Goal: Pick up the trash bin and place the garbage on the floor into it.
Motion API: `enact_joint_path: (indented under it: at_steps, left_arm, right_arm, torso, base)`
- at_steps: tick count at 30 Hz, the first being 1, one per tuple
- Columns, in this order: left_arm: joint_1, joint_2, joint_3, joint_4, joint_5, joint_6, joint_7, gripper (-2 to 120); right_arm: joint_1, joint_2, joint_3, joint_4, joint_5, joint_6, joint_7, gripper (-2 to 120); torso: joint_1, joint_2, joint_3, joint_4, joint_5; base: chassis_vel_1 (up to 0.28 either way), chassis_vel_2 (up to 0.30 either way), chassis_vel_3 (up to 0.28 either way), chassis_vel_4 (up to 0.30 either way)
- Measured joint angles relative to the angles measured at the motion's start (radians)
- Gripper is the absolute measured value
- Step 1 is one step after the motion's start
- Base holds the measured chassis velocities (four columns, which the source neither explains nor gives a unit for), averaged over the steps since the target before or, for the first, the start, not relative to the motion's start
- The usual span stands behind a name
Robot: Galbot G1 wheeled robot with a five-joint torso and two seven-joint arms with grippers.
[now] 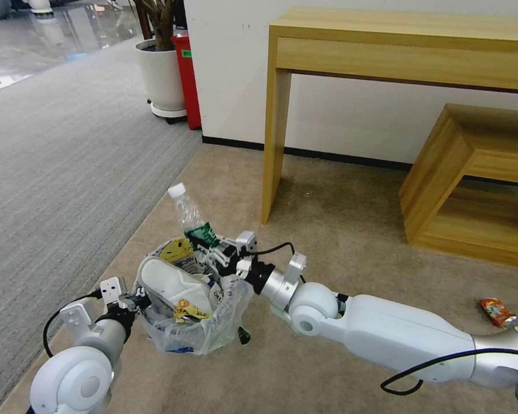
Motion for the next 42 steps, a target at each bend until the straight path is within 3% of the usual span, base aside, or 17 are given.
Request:
enact_joint_path:
  at_steps: [7,11,14,21,23,29,38,42]
  left_arm:
    - [-0.002,-0.001,0.0,0.0,-0.001,0.0,0.0,1]
    - [-0.003,0.0,0.0,0.0,-0.001,0.0,0.0,1]
    - [-0.005,0.0,0.002,0.003,-0.002,0.0,0.0,1]
    - [-0.006,0.0,0.003,0.006,-0.002,0.0,0.0,1]
    - [-0.006,0.0,0.003,0.008,-0.002,0.0,0.0,1]
    - [-0.006,0.0,0.005,0.012,-0.002,0.0,0.0,1]
    - [-0.007,0.004,0.006,0.021,0.002,-0.001,0.001,1]
    - [-0.005,0.008,0.003,0.028,0.004,-0.002,0.004,1]
  right_arm:
    - [-0.009,0.004,-0.024,-0.022,-0.032,0.0,0.01,15]
    - [-0.011,0.003,-0.028,-0.025,-0.039,0.0,0.01,26]
    - [-0.01,0.002,-0.028,-0.026,-0.042,0.0,0.009,43]
    - [-0.007,0.003,-0.028,-0.029,-0.05,0.0,0.008,64]
    - [-0.006,0.003,-0.027,-0.031,-0.053,0.001,0.007,76]
    - [-0.015,0.001,-0.015,-0.04,-0.065,0.005,0.007,77]
    - [-0.075,-0.021,0.114,-0.012,-0.055,-0.017,0.062,78]
    - [-0.115,-0.05,0.219,0.011,-0.051,-0.039,0.093,94]
  torso:
    - [0.0,0.0,0.0,0.0,0.0001]
    - [0.0,0.0,0.0,0.0,0.0001]
    - [0.0,0.0,0.0,0.0,0.0001]
    - [0.0,0.0,0.0,0.0,0.0]
    - [0.0,0.0,0.0,0.0,0.0001]
    - [0.0,0.0,0.0,0.0001,0.0001]
    - [0.0,0.0,0.0,0.0001,0.0001]
    - [0.0,0.0,0.0,0.0,0.0001]
  base:
    - [0.0,0.0,0.0,0.0]
    - [0.0,0.0,0.0,0.0]
    - [0.0,0.0,0.0,0.0]
    - [0.0,0.0,0.0,0.0]
    - [0.0,0.0,0.0,0.0]
    - [0.0,0.0,0.0,0.0]
    - [0.0,0.0,0.0,0.0]
    - [0.0,0.0,0.0,0.0]
